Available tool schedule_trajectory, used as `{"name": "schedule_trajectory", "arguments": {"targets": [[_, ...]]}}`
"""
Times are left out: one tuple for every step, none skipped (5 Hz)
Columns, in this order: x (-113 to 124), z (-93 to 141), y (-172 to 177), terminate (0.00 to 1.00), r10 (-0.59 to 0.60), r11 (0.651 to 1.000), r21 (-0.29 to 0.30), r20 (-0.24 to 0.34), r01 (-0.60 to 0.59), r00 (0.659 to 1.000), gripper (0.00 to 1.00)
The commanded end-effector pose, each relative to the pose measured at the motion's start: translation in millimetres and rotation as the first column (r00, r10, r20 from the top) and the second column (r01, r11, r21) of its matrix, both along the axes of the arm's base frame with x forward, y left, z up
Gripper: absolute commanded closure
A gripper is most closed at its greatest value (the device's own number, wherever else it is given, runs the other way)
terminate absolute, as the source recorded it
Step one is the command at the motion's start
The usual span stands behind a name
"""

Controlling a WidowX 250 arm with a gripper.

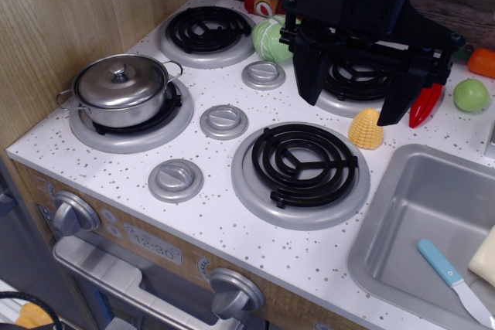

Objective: Take lid off pot or pan

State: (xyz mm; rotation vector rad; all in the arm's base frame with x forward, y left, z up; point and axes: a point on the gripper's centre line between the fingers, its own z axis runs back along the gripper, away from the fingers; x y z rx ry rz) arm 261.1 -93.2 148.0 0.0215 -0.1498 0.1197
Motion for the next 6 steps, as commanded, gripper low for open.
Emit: {"name": "schedule_trajectory", "arguments": {"targets": [[0.0,0.0,0.0,0.00,0.000,1.000,0.000,0.000,0.000,1.000,0.00],[1.0,0.4,9.1,0.00,-0.007,1.000,0.025,-0.004,0.007,1.000,0.00],[7.2,14.6,48.4,0.00,-0.069,0.994,0.079,-0.048,0.073,0.996,0.00],[10.4,10.1,86.6,0.00,-0.112,0.990,0.084,-0.036,0.114,0.993,0.00],[13.1,1.8,131.7,0.00,-0.167,0.981,0.092,-0.028,0.169,0.986,0.00],[16.3,-6.1,166.7,0.00,-0.187,0.977,0.093,-0.058,0.192,0.981,0.00]]}}
